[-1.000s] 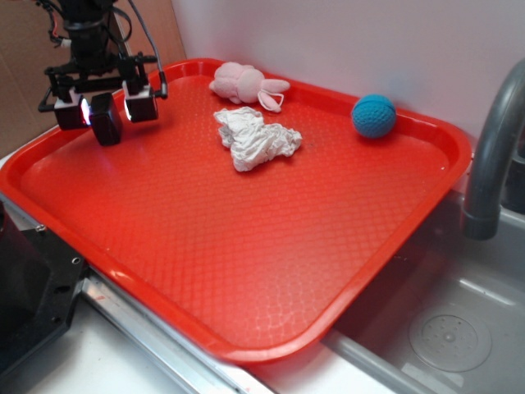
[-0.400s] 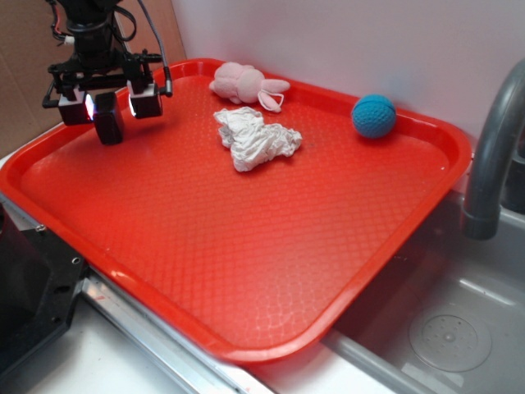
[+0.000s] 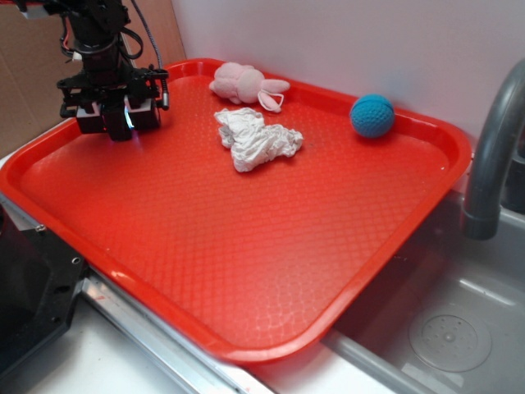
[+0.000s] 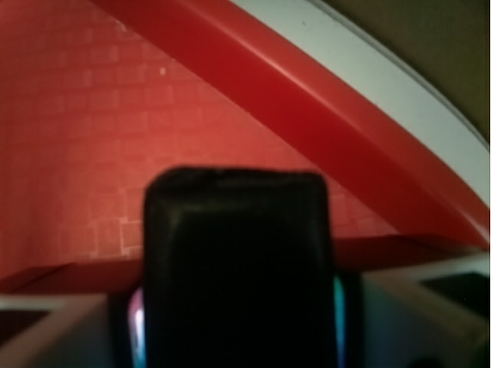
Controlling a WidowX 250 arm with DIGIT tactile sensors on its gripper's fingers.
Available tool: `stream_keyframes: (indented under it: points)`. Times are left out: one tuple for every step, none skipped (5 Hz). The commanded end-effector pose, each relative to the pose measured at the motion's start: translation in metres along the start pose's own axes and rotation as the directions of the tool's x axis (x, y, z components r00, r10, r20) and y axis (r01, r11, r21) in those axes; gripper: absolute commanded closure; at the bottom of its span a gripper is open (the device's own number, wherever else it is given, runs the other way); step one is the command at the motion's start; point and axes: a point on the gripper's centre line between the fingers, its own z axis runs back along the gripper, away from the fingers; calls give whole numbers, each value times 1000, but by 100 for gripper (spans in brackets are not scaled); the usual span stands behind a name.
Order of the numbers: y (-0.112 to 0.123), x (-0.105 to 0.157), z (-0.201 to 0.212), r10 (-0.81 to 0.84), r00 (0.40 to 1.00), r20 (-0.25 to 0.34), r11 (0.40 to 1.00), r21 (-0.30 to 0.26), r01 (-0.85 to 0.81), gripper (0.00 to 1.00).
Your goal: Grab the black box.
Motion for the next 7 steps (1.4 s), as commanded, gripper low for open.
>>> stream_keyframes:
  points:
    - [8,11,11,21,1000,17,1000,-4,-21,100]
    - [8,15,10,23,1000,11,1000,8,-23,100]
    - [4,6,40,-84,996,-7,996,-35,84,100]
    - [-9,-32,98,-316,948,31,941,-118,318,100]
    - [-15,-73,156,-521,845,124,829,-164,535,100]
    - [-17,-92,210,-629,759,170,734,-193,651,100]
    - [-13,-85,257,-653,736,181,702,-222,677,100]
